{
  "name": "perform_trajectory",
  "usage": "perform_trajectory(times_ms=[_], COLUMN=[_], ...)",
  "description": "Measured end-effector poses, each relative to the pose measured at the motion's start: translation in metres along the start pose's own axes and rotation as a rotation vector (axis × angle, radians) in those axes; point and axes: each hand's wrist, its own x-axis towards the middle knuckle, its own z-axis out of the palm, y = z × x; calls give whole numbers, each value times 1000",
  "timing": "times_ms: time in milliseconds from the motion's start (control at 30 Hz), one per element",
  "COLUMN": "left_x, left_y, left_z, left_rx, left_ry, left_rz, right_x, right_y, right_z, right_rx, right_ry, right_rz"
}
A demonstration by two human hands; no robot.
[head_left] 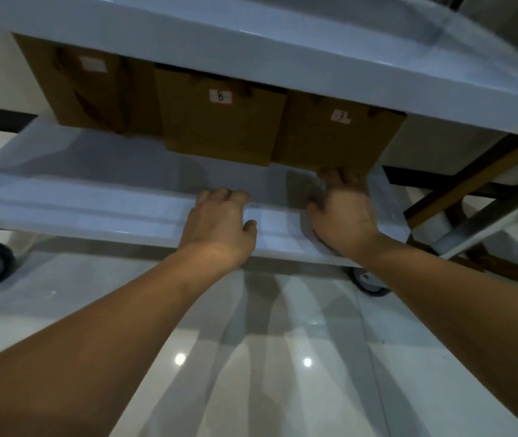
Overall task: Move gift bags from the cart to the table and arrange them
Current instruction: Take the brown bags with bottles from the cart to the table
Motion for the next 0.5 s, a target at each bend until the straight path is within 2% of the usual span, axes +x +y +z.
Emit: perform_trajectory(times_ms=[100, 167, 233, 267, 367, 433, 500], left_x=[3, 4, 6, 7, 10, 10, 11], left_y=[4, 8, 13, 14, 16, 17, 18], left_z=[6, 8, 7, 6, 3, 2, 2], left_rx=[-31, -54, -68, -72, -102, -121, -132], left_ry=[-3, 11, 25, 30, 33, 31, 29], left_rz=[13, 23, 19, 17, 13, 2, -12], right_x=[13, 14, 19, 26, 44, 47, 46], right_y=[1, -1, -5, -7, -9, -7, -3], right_z=[4, 8, -3, -10, -37, -48, -52], right_rx=[31, 55, 78, 35, -131, -70, -8], right_ry=[-9, -21, 50, 74, -26, -64, -3], right_rz=[121, 134, 171, 203, 271, 298, 304])
